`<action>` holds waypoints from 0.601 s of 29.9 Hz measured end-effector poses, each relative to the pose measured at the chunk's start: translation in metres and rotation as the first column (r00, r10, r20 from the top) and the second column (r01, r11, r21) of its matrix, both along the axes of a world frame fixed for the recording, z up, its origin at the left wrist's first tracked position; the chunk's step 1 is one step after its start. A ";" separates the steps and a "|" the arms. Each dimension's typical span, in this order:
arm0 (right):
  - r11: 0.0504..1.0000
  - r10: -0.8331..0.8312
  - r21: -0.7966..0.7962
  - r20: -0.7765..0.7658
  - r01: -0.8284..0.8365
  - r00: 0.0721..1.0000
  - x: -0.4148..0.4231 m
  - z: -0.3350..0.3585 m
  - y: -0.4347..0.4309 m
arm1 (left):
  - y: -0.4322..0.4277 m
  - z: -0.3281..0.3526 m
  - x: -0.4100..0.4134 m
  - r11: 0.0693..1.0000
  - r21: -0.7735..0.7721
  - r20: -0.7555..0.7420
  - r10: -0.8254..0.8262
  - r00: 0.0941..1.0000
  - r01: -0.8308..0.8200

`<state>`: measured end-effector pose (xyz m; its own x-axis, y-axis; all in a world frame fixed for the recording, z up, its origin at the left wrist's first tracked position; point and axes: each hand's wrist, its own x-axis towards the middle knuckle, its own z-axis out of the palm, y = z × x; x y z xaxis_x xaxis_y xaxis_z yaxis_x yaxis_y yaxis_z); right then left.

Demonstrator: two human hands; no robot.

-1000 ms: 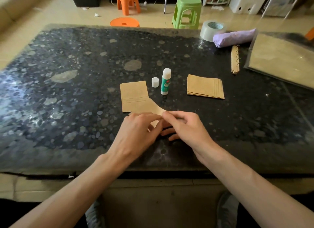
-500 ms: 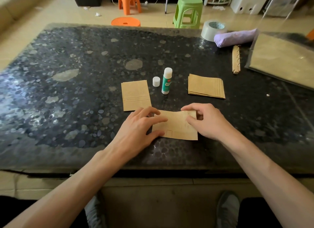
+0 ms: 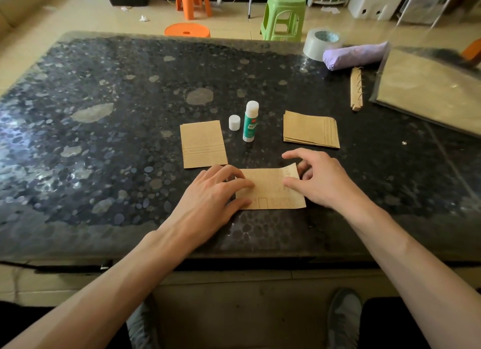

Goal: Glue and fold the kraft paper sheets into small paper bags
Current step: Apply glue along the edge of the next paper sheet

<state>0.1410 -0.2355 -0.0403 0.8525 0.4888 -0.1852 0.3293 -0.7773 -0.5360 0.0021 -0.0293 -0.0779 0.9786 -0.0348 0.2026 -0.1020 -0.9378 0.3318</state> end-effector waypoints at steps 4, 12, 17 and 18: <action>1.000 -0.013 -0.002 0.033 0.013 0.999 0.003 0.002 0.000 | -0.001 0.000 0.001 0.999 -0.005 -0.003 0.032 0.999 -0.032; 0.973 -0.081 0.230 0.224 0.028 0.971 0.007 -0.016 0.027 | 0.001 0.003 0.003 0.985 -0.071 -0.047 0.152 0.987 -0.155; 0.894 -0.156 0.442 0.141 0.079 0.978 0.017 -0.028 0.069 | 0.001 0.002 0.002 0.982 -0.080 -0.071 0.163 0.984 -0.169; 0.874 -0.180 0.475 0.109 0.107 0.978 0.019 -0.030 0.075 | 0.000 0.003 0.001 0.982 -0.088 -0.068 0.159 0.985 -0.165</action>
<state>0.1604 -0.1602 -0.0699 0.9194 0.3577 0.1634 0.3353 -0.4958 -0.8011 0.0030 -0.0288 -0.0752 0.9803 0.1415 0.1375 0.0718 -0.9049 0.4195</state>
